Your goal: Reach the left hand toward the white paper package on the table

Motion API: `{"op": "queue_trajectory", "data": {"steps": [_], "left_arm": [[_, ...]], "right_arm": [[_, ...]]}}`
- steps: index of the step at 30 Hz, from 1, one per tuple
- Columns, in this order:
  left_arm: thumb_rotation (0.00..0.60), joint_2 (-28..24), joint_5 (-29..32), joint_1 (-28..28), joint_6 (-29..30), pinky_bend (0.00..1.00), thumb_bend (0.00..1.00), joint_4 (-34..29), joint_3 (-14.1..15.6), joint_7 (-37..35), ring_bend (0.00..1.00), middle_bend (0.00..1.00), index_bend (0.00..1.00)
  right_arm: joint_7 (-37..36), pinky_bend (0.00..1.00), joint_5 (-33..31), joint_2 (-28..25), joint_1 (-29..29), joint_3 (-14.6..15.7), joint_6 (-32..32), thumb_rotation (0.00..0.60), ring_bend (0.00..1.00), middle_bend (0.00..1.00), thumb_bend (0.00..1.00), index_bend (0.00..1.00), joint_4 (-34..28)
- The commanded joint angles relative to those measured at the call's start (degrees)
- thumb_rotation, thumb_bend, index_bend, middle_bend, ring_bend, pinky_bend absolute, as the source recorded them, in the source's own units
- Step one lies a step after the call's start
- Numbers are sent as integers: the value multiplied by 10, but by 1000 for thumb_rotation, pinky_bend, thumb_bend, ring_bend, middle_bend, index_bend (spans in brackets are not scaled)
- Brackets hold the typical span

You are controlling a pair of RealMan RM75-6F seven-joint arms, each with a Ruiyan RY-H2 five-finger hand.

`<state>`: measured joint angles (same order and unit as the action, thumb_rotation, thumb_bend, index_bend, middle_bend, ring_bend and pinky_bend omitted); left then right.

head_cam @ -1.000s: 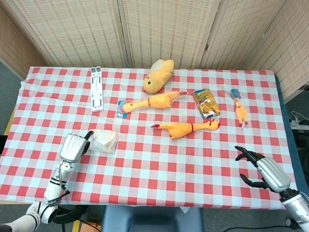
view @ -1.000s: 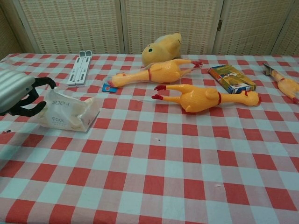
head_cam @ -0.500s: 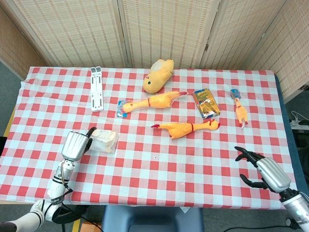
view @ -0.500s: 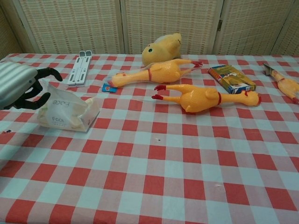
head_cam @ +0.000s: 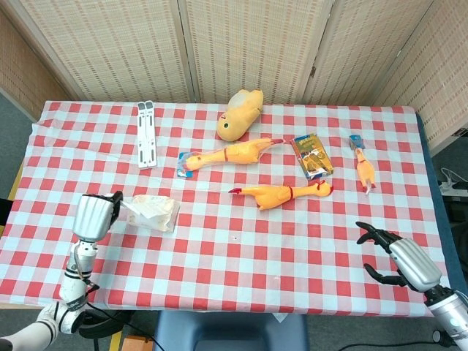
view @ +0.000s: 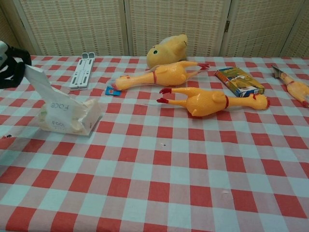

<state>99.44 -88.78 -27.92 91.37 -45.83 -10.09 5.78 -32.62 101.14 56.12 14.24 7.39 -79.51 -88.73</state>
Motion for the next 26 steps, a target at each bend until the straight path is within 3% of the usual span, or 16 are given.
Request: {"op": "queue_trajectory", "data": {"steps": [1, 5, 11, 17, 22, 26], "left_arm": [[600, -61, 4, 30, 50, 973, 620, -63, -15, 46, 978, 958, 646], [600, -107, 26, 70, 65, 973, 620, -116, -14, 81, 978, 963, 656], [600, -119, 44, 108, 40, 973, 599, -113, 13, 69, 979, 961, 631], [600, -118, 61, 133, 18, 973, 493, -105, 26, 24, 974, 945, 251], [600, -121, 48, 141, 13, 975, 477, -106, 40, 3, 972, 941, 125], [600, -123, 39, 143, 19, 976, 475, -112, 41, -1, 972, 939, 109]], "right_arm": [[1, 354, 0, 0, 0, 0, 0, 600, 222, 320, 312, 90, 0], [4, 353, 2, 1, 2, 2, 6, 600, 222, 320, 312, 90, -1], [13, 354, -2, 3, 4, 2, 15, 600, 221, 320, 312, 90, -3], [17, 353, -9, 5, 3, -2, 15, 600, 222, 320, 312, 90, -5], [19, 353, -11, 6, 3, -4, 14, 600, 222, 320, 312, 90, -5], [22, 353, -15, 9, 3, -6, 17, 600, 222, 320, 312, 90, -4]]}}
